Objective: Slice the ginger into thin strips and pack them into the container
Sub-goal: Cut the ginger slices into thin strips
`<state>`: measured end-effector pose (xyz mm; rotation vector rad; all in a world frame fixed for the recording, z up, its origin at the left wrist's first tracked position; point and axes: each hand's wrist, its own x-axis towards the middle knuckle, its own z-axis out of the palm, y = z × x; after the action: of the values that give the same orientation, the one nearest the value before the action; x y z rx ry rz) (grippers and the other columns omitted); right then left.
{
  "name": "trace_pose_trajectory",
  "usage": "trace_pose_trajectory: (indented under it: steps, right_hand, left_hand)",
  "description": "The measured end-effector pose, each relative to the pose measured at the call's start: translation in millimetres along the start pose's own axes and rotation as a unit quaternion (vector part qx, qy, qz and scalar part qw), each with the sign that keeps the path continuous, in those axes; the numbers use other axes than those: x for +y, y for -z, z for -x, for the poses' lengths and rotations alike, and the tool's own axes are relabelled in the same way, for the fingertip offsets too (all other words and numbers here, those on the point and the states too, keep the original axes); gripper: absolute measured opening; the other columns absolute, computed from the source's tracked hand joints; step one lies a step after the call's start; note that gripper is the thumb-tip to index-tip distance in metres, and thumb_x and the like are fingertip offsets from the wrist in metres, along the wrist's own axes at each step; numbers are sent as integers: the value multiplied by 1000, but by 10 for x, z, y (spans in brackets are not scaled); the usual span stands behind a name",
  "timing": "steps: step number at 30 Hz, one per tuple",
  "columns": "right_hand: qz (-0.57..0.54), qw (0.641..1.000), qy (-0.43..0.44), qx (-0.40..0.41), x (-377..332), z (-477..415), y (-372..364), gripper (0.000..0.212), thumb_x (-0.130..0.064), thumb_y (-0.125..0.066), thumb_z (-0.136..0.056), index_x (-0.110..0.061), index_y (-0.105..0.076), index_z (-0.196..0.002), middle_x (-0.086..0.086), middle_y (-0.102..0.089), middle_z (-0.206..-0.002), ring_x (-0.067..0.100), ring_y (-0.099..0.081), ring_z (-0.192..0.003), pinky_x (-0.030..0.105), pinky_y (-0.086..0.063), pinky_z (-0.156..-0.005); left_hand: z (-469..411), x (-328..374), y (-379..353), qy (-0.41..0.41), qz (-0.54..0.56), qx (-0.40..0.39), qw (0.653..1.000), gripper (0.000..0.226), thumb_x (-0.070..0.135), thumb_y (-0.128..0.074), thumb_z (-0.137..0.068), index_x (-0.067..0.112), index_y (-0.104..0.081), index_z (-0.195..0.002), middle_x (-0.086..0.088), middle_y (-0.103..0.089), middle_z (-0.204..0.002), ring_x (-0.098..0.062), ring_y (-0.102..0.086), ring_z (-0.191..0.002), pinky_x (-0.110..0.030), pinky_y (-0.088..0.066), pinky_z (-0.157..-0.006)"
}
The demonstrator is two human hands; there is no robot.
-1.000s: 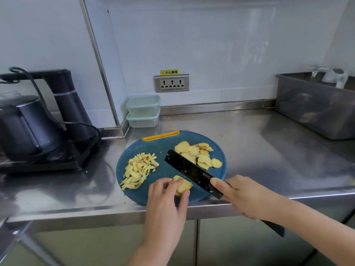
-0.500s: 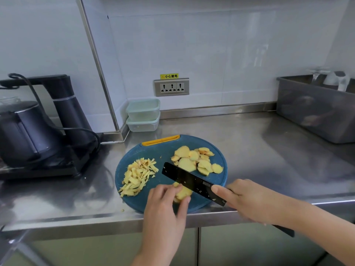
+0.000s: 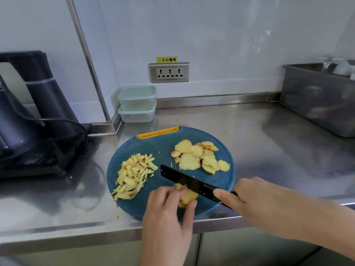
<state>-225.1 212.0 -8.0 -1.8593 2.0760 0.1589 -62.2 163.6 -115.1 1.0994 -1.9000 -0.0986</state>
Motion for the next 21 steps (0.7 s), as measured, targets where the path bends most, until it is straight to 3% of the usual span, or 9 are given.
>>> trace_pose_trajectory:
  steps: [9, 15, 18, 21]
  right_hand:
    - [-43, 998, -7, 44, -20, -161, -122, 58, -57, -14, -97, -16, -41, -66, -2, -46, -66, 7, -39, -56, 18, -34, -55]
    - [-219, 975, -41, -8, 131, -108, -107, 57, -61, -27, -96, -15, -46, -69, 2, -44, -51, 12, -40, -37, 22, -35, -41]
    - [-203, 979, -35, -11, 127, -83, -75, 56, -60, -32, -95, -12, -45, -70, 2, -41, -46, 14, -37, -31, 19, -34, -35]
    - [-210, 977, -20, -3, 144, -41, -96, 55, -60, -33, -94, -11, -46, -74, 7, -43, -54, 16, -39, -36, 20, -35, -36]
  left_hand:
    - [-18, 117, 138, 36, -7, -38, 999, 25, 29, -78, -73, 21, -69, -95, 12, -57, -89, -4, -48, -83, -5, -29, -66]
    - [10, 168, 158, 61, -10, -31, 998, 23, 33, -74, -78, 21, -65, -95, 11, -59, -92, -4, -49, -88, -3, -28, -66]
    - [35, 188, 130, 69, -25, -20, 997, 23, 35, -73, -78, 22, -65, -95, 8, -55, -92, -10, -49, -88, -10, -32, -67]
    - [30, 190, 108, 64, -66, -2, 996, 23, 39, -75, -74, 25, -64, -89, 8, -53, -83, -12, -45, -79, -24, -36, -66]
